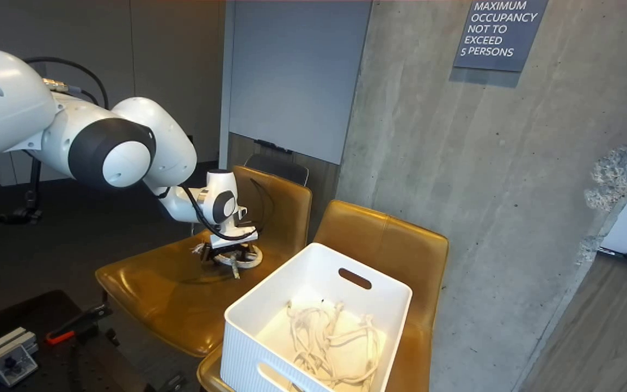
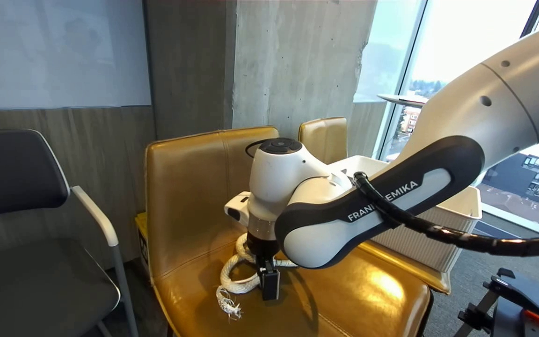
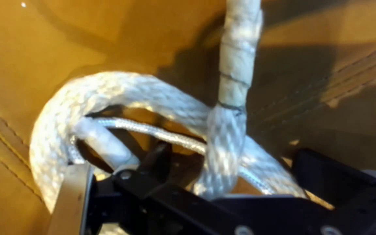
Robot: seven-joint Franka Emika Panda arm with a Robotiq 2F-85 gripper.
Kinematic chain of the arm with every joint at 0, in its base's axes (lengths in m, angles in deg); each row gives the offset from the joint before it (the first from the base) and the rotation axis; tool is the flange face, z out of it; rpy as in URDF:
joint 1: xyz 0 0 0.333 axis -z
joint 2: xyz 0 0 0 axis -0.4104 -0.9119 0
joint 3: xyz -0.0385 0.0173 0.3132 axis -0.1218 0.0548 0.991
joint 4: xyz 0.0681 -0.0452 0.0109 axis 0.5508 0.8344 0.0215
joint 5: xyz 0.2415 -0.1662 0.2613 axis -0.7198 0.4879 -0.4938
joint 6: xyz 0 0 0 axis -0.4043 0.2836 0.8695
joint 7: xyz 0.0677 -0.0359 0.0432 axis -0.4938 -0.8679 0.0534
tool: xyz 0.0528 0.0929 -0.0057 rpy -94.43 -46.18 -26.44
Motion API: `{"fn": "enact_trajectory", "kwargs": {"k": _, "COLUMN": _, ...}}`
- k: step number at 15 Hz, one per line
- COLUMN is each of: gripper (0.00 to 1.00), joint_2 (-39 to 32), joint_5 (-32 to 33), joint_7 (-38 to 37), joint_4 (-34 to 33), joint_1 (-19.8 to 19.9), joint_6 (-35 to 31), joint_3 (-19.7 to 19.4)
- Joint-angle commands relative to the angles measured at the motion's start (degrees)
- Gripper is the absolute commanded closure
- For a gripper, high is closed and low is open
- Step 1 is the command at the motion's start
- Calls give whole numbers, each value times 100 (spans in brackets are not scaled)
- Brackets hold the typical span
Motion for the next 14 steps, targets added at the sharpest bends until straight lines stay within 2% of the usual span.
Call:
{"fn": "enact_trajectory", "kwargs": {"k": 1, "gripper": 26, "joint_2": -330, "joint_5": -214, "joint_7": 286, "joint_4": -487, "joint_1": -3, "joint_6": 316, "joint_3": 43}}
{"fn": "enact_trajectory", "kwargs": {"k": 4, "gripper": 48, "joint_2": -283, "joint_5": -197, "joint_7": 292, "joint_4": -535, "joint_1": -37, "joint_6": 443, "joint_3": -14}}
{"fn": "enact_trajectory", "kwargs": {"k": 10, "gripper": 94, "joint_2": 62, "joint_5": -19, "joint_7": 115, "joint_4": -144, "joint_1": -9, "joint_6": 541, "joint_3": -34}}
{"fn": "enact_trajectory", "kwargs": {"k": 11, "gripper": 99, "joint_2": 126, "joint_5": -6, "joint_7": 108, "joint_4": -89, "joint_1": -3, "joint_6": 585, "joint_3": -50}}
{"fn": "enact_trajectory", "kwargs": {"k": 14, "gripper": 100, "joint_2": 269, "joint_5": -2, "joint_7": 92, "joint_4": 7, "joint_1": 13, "joint_6": 732, "joint_3": -69}}
